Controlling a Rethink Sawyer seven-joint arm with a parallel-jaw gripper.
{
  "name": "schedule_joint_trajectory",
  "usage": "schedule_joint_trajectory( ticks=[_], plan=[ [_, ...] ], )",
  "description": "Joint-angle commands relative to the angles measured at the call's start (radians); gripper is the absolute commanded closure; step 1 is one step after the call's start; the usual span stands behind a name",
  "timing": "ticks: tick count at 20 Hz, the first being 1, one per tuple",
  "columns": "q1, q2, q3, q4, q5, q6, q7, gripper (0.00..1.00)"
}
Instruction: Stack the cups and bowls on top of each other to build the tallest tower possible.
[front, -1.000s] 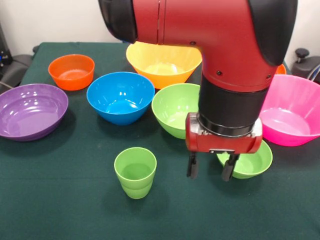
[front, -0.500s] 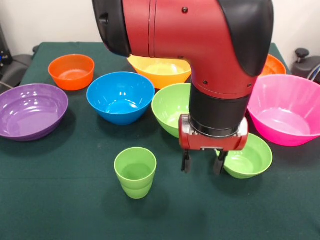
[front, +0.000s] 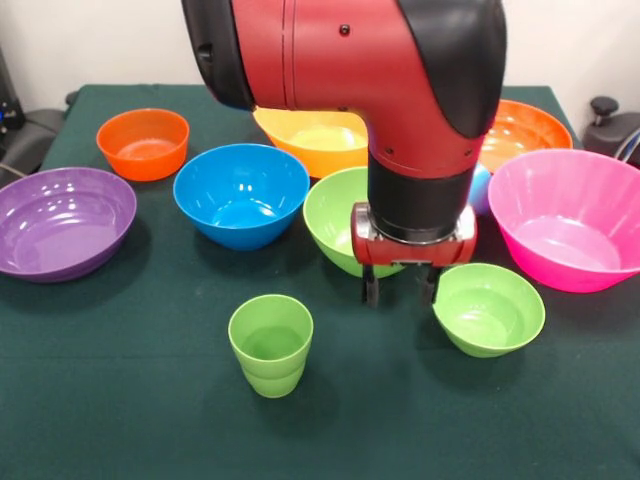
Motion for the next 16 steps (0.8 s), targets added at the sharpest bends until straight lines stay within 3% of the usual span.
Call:
schedule_joint_trajectory(
  ticks=[1, 8, 16],
  plan=[
    [-0.032, -0.046, 0.131, 0.187, -0.067, -0.083, -0.206, 0.00],
    [-0.022, -0.031, 0.151, 0.139, -0.073, -0.040, -0.186, 0.00],
    [0.010, 0.048, 0.175, 0.035, -0.066, -0.029, -0.149, 0.00]
  ],
)
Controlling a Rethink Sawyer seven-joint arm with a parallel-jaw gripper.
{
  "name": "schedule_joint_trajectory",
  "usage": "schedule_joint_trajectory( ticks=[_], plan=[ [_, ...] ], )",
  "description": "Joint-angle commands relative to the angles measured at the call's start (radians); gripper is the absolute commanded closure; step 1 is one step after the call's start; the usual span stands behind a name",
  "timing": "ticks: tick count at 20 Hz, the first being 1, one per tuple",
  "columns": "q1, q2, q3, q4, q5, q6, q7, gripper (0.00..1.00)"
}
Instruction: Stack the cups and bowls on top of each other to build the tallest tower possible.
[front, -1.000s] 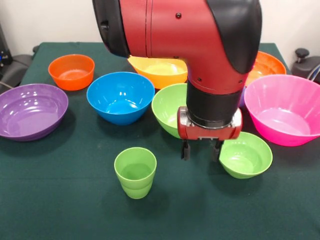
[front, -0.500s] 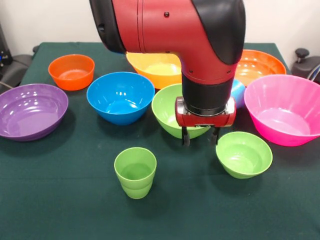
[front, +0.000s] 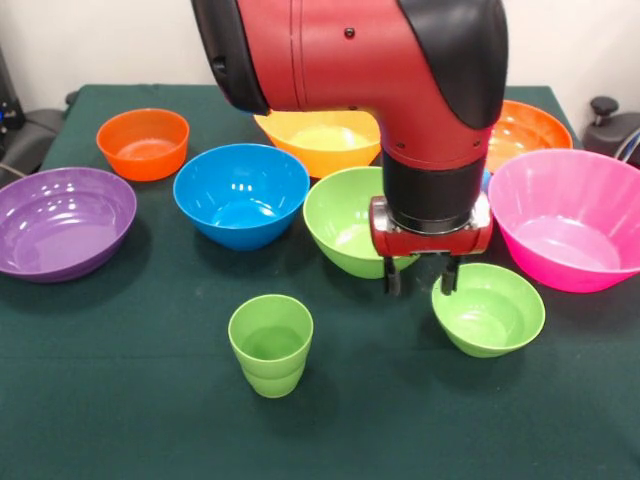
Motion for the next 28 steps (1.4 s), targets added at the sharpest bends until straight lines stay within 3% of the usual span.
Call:
schedule_joint_trajectory(
  ticks=[1, 8, 15, 28],
  plan=[
    [0.036, 0.077, 0.111, -0.037, -0.063, -0.010, -0.140, 0.00],
    [0.043, 0.093, 0.101, -0.049, -0.084, -0.040, -0.129, 0.00],
    [0.034, 0.075, 0.051, 0.000, -0.154, -0.078, -0.165, 0.00],
    [0.007, 0.043, 0.081, 0.094, -0.216, -0.160, -0.121, 0.00]
  ],
)
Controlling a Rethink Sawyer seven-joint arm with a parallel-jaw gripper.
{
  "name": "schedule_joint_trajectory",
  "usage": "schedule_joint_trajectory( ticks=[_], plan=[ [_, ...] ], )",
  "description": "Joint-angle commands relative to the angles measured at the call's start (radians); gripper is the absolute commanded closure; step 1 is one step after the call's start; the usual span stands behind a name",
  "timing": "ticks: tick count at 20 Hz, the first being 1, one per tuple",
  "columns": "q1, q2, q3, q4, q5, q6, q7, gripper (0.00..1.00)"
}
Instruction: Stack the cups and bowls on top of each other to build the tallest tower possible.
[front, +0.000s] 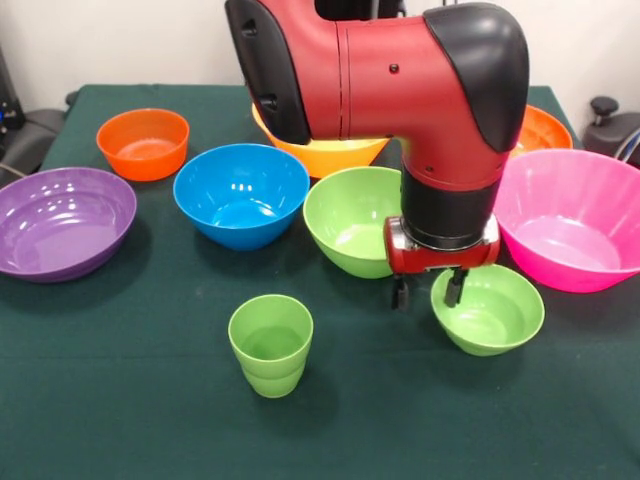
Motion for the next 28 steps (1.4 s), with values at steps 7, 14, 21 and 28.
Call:
schedule_joint_trajectory(
  ticks=[7, 14, 21, 28],
  plan=[
    [-0.041, 0.014, 0.098, 0.148, -0.068, -0.156, -0.090, 1.00],
    [-0.060, 0.010, 0.126, 0.194, -0.070, -0.187, -0.075, 1.00],
    [-0.037, 0.040, 0.129, 0.082, -0.044, -0.120, -0.062, 1.00],
    [-0.001, -0.021, 0.103, -0.071, -0.007, 0.138, -0.075, 1.00]
  ],
)
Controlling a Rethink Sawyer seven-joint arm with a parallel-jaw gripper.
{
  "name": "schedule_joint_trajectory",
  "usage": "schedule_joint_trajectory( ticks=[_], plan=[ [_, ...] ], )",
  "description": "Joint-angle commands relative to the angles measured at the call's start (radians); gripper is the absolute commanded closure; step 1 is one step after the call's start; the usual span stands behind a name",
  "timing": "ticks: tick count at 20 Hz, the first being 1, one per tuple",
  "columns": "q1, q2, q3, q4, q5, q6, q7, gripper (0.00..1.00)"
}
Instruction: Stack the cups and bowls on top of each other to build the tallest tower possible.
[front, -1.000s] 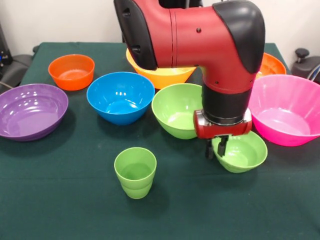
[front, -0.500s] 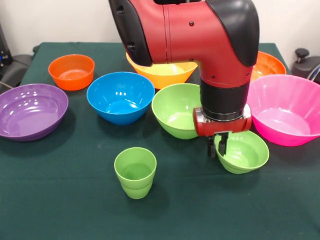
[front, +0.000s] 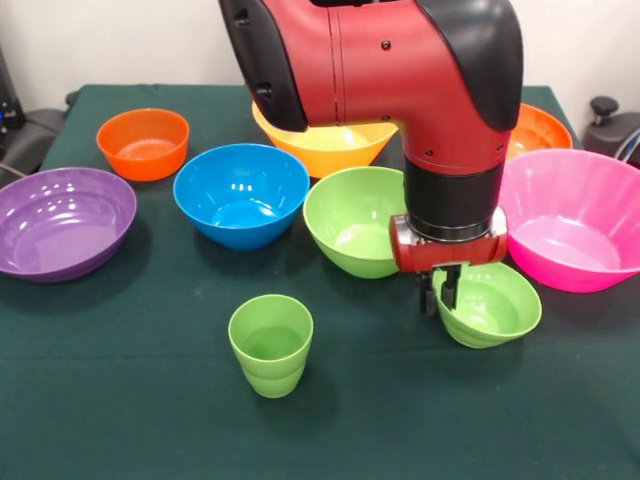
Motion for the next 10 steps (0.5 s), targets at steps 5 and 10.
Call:
schedule_joint_trajectory(
  ticks=[5, 10],
  plan=[
    [0.059, 0.009, 0.052, -0.235, 0.009, 0.383, -0.083, 1.00],
    [0.080, -0.009, 0.069, -0.252, 0.016, 0.426, -0.073, 1.00]
  ],
)
